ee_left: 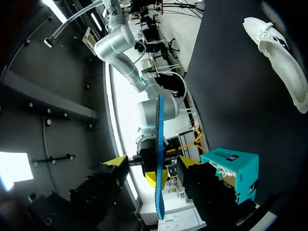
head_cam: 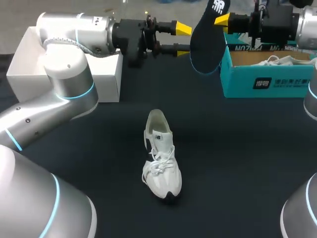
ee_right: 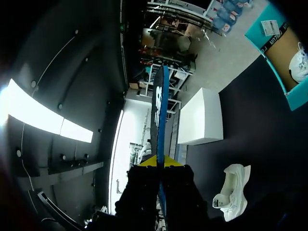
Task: Take the shoe out of the shoebox, open the shoe tongue, remove and reinsert the insole, then place the shoe into the shoebox
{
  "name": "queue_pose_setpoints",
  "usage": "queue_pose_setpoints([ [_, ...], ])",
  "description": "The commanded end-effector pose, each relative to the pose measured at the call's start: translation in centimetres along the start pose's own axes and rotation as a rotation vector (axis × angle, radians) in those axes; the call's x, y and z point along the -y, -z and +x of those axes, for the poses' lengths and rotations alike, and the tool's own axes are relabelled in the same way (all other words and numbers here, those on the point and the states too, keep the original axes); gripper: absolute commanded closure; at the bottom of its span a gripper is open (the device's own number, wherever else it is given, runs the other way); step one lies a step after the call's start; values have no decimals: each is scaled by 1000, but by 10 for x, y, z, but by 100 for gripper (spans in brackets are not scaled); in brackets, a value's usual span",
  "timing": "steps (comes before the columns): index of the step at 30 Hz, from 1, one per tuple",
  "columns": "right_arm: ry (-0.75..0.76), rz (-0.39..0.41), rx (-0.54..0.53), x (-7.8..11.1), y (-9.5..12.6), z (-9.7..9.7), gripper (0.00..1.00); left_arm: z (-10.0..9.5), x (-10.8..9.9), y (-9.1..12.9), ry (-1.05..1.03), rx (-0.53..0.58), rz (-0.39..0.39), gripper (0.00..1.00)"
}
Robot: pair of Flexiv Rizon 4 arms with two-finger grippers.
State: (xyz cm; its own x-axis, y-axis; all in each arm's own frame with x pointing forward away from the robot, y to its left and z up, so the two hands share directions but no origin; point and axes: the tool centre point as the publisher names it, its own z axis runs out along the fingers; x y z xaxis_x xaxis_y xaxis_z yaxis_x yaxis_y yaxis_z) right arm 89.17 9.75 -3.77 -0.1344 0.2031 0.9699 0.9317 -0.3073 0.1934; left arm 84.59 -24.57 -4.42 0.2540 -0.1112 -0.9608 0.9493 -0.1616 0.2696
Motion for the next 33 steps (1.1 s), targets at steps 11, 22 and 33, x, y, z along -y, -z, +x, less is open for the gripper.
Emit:
queue_pose_setpoints([
  [11, 28, 35, 6, 7, -30, 8, 57, 14, -1, -17, -39, 31, -16, 100],
  [22, 73, -19, -106, 43, 38, 6, 0, 6, -7, 22, 48, 45, -83, 100],
  [33, 207, 120, -96, 83, 69, 6, 0, 3, -19, 38, 504, 157, -5, 100],
])
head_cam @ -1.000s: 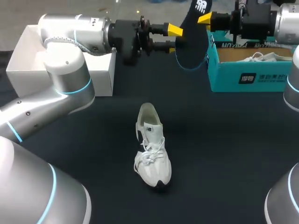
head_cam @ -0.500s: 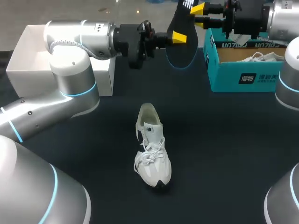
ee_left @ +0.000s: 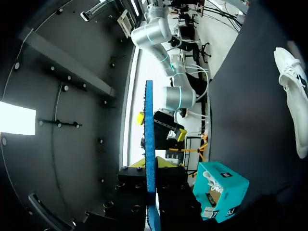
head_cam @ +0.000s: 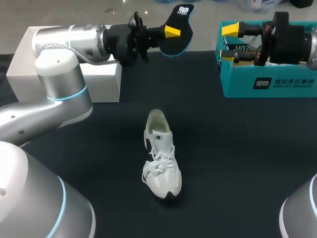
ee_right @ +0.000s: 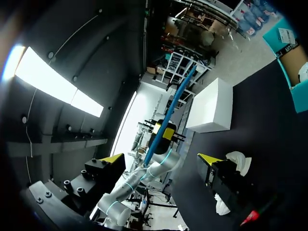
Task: Take the shoe out of the shoebox, open the shoe tongue, remove and reinsert the insole, then place the shoe into the shoebox
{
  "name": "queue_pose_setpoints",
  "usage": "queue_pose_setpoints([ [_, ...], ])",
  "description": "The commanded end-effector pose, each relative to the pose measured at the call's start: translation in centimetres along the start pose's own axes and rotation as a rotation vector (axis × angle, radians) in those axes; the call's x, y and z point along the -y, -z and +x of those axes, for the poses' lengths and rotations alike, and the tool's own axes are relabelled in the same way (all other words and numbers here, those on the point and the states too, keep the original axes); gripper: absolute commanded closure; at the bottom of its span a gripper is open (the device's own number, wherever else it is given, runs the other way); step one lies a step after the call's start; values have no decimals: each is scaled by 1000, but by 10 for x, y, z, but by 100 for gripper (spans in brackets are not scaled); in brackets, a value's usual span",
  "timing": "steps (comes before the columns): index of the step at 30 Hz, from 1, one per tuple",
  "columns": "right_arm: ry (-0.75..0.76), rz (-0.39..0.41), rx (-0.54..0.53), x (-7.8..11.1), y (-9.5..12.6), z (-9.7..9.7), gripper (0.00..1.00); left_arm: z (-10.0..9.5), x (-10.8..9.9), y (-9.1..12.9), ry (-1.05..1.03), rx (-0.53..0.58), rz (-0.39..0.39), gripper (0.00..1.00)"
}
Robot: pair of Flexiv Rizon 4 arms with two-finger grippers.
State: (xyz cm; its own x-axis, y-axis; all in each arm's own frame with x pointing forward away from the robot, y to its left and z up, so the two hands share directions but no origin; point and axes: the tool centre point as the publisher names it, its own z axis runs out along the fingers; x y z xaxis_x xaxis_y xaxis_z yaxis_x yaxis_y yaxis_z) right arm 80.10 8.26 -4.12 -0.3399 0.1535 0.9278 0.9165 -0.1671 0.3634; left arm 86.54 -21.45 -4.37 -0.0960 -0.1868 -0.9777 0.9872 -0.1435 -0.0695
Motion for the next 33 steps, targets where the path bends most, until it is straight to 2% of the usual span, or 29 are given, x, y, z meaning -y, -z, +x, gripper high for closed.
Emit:
queue_pose_setpoints([
  [1, 23, 13, 5, 6, 26, 3, 0, -1, -6, 4, 172, 12, 56, 100],
  [3, 56, 22, 4, 7, 27, 3, 0, -1, -6, 4, 172, 12, 56, 100],
  [5, 120, 68, 28, 11, 26, 1, 0, -1, -6, 4, 172, 12, 56, 100],
  [10, 129, 111, 17, 15, 21, 1, 0, -1, -6, 4, 172, 12, 56, 100],
  [13, 131, 115, 20, 15, 18, 0, 0, -9, -7, 9, 710, 114, -167, 100],
  [15, 131, 117, 22, 14, 17, -1, 0, -15, -7, 12, 917, 171, -175, 100],
  [16, 131, 118, 23, 14, 16, -1, 0, -16, -6, 14, 999, 127, -135, 100],
  [17, 130, 117, 23, 15, 15, -1, 0, -15, -3, 16, 1022, 81, -112, 100],
  [18, 129, 118, 23, 15, 15, -1, 0, -17, -3, 16, 970, 85, -95, 100],
  [33, 106, 104, 24, 20, 13, -5, 0, -17, -3, 16, 970, 85, -95, 100],
])
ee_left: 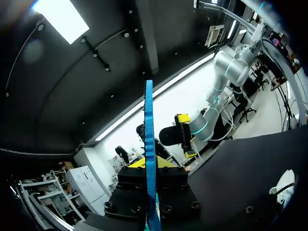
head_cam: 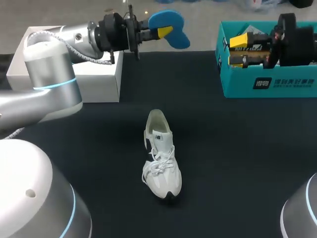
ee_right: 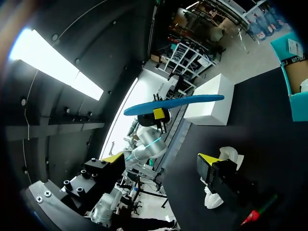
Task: Take the shoe out of the shoebox, open the shoe tongue, remove and reinsert the insole, then place the shoe into the shoebox
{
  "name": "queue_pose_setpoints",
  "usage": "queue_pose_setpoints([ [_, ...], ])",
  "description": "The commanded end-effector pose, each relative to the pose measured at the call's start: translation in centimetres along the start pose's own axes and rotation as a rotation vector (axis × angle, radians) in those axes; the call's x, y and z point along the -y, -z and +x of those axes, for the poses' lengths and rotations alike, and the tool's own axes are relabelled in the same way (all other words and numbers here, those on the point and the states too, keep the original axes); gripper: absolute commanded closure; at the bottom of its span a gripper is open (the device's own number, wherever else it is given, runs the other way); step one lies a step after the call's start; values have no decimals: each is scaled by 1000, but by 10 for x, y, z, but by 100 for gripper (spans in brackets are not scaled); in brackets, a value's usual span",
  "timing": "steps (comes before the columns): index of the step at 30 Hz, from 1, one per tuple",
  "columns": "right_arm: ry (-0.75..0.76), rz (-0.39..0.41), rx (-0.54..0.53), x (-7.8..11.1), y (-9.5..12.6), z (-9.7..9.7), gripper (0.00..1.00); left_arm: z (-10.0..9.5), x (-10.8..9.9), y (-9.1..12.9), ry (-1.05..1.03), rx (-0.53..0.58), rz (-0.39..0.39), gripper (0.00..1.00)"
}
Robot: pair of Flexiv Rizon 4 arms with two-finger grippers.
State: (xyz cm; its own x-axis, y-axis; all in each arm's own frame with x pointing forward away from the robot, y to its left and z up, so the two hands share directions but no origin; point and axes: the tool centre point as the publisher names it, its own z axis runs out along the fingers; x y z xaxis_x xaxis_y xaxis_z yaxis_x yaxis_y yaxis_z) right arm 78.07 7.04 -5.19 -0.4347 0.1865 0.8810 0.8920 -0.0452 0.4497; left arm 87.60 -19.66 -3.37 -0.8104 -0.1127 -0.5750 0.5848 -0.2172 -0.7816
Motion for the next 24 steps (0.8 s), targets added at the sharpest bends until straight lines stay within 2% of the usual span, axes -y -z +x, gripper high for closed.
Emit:
queue_pose_setpoints([
  [1, -3, -1, 2, 0, -3, 0, 0, -2, 3, 0, 303, 51, 2, 100],
  [2, -4, -1, 1, -1, -3, 0, 0, -5, 3, 1, 454, 110, 37, 100],
  [3, -5, 1, 1, -1, -4, 0, 0, -9, -1, 1, 639, 205, 15, 100],
  [4, -6, 1, 1, -1, -4, 0, 0, -9, -2, 3, 812, 221, 1, 100],
  [6, -11, -3, 1, -1, -5, 0, 0, -5, -1, 5, 1109, 321, -36, 100],
  [8, -14, -4, 3, 0, -6, 0, 0, -4, 2, 5, 1239, 296, 11, 100],
  [9, -15, -3, 3, 0, -6, -1, 0, 0, 2, 7, 1289, 241, -71, 100],
  [24, -57, -14, -6, 2, -12, -5, 0, 0, 2, 7, 1289, 241, -71, 100],
])
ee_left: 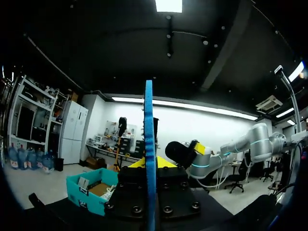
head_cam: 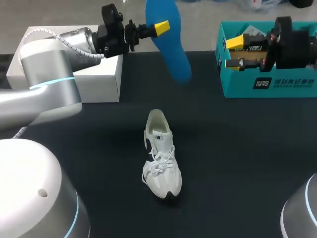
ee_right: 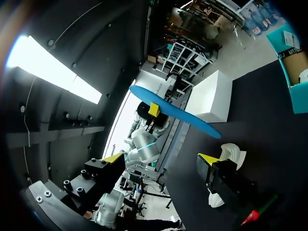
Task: Take the shoe out of the shoebox, open the shoe tongue, remove and reinsert the insole, then place the shoe into the shoebox
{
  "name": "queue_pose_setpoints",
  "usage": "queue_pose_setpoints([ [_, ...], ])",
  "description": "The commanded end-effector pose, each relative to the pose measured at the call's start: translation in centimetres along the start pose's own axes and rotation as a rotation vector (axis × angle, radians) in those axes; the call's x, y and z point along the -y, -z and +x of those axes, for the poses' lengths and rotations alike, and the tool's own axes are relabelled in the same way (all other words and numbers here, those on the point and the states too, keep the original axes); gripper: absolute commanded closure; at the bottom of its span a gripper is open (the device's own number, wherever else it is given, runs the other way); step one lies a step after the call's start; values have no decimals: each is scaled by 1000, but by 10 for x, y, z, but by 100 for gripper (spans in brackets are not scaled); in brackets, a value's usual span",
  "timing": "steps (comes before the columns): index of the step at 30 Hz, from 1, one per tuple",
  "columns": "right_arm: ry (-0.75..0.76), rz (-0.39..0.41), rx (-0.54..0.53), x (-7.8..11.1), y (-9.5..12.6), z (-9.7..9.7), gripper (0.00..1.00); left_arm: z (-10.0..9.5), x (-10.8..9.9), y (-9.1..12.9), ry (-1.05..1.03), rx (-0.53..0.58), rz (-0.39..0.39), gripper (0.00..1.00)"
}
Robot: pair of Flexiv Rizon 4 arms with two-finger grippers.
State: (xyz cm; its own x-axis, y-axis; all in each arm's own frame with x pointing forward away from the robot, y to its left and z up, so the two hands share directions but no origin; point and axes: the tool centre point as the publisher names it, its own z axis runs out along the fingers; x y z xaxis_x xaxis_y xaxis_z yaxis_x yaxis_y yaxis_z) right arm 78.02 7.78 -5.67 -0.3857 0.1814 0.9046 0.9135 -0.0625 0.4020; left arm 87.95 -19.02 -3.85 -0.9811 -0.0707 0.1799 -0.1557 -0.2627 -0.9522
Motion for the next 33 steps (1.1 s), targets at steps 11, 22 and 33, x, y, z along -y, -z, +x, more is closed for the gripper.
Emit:
queue_pose_setpoints([
  [11, -26, -70, -23, -12, -6, 11, 0, -2, -19, 0, 1082, 76, -53, 100],
  [22, 63, 8, 129, -12, -3, 19, 0, 4, -29, -7, 1446, -19, -159, 100],
  [33, 107, -10, 363, -23, 9, 29, 0, 3, -35, -11, 1546, -58, -214, 100],
])
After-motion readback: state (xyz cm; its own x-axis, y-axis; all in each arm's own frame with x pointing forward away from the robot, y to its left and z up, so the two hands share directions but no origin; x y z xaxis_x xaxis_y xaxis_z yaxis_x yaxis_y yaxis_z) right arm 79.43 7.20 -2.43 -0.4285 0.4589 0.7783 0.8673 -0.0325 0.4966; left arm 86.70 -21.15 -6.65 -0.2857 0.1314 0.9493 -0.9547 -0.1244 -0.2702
